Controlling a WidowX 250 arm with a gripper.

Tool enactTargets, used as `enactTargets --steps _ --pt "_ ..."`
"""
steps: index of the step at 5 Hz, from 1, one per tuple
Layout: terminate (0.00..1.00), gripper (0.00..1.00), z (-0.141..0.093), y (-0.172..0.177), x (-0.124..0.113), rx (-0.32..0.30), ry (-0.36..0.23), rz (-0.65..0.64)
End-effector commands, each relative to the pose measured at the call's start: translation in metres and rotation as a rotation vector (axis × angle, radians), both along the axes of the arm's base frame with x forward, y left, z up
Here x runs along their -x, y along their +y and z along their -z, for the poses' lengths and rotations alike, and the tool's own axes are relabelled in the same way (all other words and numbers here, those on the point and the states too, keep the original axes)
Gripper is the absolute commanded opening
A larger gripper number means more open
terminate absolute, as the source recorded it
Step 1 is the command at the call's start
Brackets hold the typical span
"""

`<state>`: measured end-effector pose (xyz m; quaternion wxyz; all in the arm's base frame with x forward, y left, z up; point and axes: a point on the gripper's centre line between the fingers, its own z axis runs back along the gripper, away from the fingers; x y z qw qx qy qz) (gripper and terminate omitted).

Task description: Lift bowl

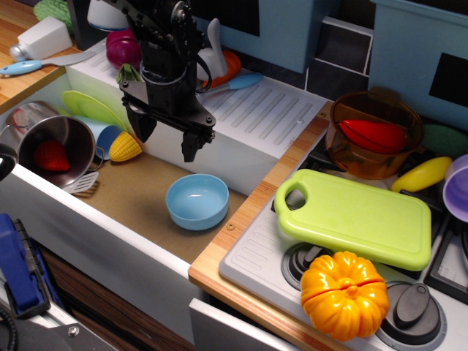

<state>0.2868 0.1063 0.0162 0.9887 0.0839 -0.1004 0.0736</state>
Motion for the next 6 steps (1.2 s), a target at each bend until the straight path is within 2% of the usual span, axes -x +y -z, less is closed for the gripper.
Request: enactTargets --steps 1,3,6 --pt "0.0 1.0 0.0 0.0 0.0 0.0 0.0 0.0" --pt "0.0 1.0 0.016 0.003 -0.018 0.014 0.023 -0.072" --pt "0.0 1.0 0.057 0.008 0.0 0.038 -0.006 -0.078"
